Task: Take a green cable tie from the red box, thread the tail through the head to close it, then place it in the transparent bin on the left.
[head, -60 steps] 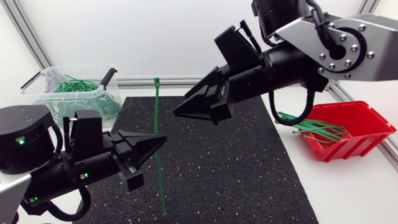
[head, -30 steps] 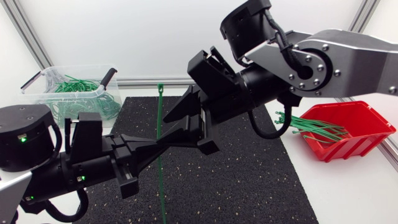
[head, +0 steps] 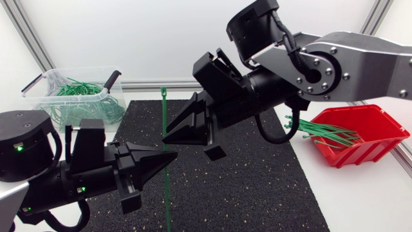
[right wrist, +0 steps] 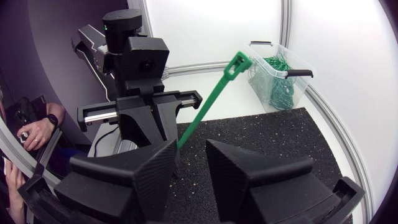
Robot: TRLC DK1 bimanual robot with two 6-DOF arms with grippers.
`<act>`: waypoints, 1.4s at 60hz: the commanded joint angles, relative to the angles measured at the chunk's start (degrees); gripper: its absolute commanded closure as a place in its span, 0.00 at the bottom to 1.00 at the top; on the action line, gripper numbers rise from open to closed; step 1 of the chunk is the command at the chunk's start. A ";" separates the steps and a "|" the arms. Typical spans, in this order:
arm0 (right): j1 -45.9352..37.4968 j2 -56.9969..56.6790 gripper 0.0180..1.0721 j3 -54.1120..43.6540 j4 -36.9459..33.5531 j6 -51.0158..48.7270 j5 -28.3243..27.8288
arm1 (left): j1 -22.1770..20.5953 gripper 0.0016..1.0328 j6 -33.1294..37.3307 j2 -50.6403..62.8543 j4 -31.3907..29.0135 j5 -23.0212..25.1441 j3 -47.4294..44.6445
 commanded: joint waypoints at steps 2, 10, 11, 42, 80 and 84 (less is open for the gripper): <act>0.07 0.04 0.87 -0.53 -0.09 -0.75 -0.71 | -0.23 0.96 0.79 -0.67 -0.32 0.36 -1.11; -0.28 -1.02 0.95 -0.71 -0.80 -0.05 -0.62 | 1.36 0.96 1.05 -0.76 -0.93 0.27 -0.67; -0.37 -1.19 0.95 -0.71 -1.06 -0.05 -0.44 | 1.62 0.95 1.14 -0.76 -1.02 0.27 -0.58; -0.37 -4.44 0.95 -3.43 -4.14 -0.93 1.58 | 7.07 0.72 2.63 -1.46 -2.95 4.75 -0.76; 2.00 -1.19 0.95 -0.27 -11.70 -1.72 6.68 | 12.25 0.65 0.96 -2.60 -4.10 12.57 2.14; 2.18 -0.66 0.95 -0.09 -12.22 -1.72 6.94 | 13.05 0.63 0.70 -2.60 -4.10 14.68 2.41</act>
